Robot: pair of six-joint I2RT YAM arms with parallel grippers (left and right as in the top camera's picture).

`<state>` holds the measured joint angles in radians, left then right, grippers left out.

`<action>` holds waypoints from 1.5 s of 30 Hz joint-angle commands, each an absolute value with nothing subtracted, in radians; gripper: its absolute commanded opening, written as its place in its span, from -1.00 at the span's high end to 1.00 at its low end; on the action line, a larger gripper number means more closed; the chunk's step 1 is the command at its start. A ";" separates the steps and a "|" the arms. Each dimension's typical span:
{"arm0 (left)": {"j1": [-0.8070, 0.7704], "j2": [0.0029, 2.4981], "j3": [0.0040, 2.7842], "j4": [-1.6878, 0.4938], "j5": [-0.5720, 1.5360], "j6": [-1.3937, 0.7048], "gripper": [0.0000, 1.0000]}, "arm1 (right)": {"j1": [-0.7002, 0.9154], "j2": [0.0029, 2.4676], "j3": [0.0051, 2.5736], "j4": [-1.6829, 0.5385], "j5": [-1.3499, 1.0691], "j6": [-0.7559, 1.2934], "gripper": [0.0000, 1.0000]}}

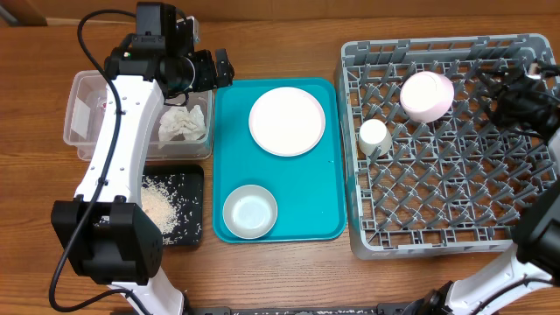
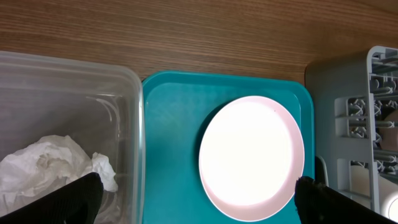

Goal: Sort waste into correct bins and load items into the dishwasher

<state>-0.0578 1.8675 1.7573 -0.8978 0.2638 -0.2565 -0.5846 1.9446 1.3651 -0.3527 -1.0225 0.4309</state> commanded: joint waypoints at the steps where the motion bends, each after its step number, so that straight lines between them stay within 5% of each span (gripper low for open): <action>1: -0.051 1.843 1.776 -0.897 0.255 -0.262 -1.00 | -0.559 1.779 1.400 -0.427 -0.794 0.322 -0.54; 7: -0.051 1.843 1.776 -0.897 0.255 -0.262 -1.00 | -0.449 1.632 1.403 -0.623 -0.415 0.208 -0.62; 10: -0.051 1.843 1.776 -0.897 0.255 -0.262 -1.00 | -0.398 1.607 1.403 -0.676 -0.393 0.208 -1.00; 45: -0.051 1.843 1.776 -0.897 0.255 -0.262 -1.00 | -0.347 1.608 1.403 -0.765 -0.393 0.208 -1.00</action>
